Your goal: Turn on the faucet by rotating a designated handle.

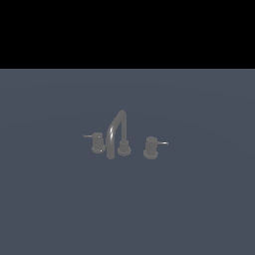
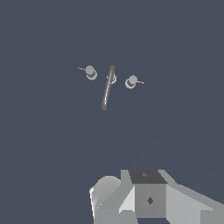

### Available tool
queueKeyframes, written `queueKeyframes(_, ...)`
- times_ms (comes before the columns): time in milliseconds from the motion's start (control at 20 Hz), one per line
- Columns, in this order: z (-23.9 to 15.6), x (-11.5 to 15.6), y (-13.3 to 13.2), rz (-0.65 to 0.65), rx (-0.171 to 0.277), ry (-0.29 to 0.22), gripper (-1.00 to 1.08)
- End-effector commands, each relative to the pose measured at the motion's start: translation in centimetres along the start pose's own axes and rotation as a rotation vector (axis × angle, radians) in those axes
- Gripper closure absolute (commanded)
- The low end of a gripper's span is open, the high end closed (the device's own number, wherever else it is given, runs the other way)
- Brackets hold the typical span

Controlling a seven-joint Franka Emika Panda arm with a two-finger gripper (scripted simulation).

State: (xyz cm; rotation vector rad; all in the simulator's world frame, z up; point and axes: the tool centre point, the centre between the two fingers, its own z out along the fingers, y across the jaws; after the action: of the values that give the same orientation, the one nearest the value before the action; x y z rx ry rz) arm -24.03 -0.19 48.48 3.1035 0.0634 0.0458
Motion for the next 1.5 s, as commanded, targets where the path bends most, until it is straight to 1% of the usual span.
queueKeyframes(0,0.0,0.0,0.0,0.0,0.0,0.0,1.08)
queueKeyframes(350,0.8,0.4,-0.2,0.032,0.0,-0.001,1.08)
queueKeyframes(650,2.7,1.6,-0.7,0.111,0.001,-0.004,1.08)
queueKeyframes(900,5.1,3.1,-1.1,0.214,0.001,-0.007,1.08)
queueKeyframes(1450,12.2,7.6,-1.6,0.503,0.003,-0.016,1.08)
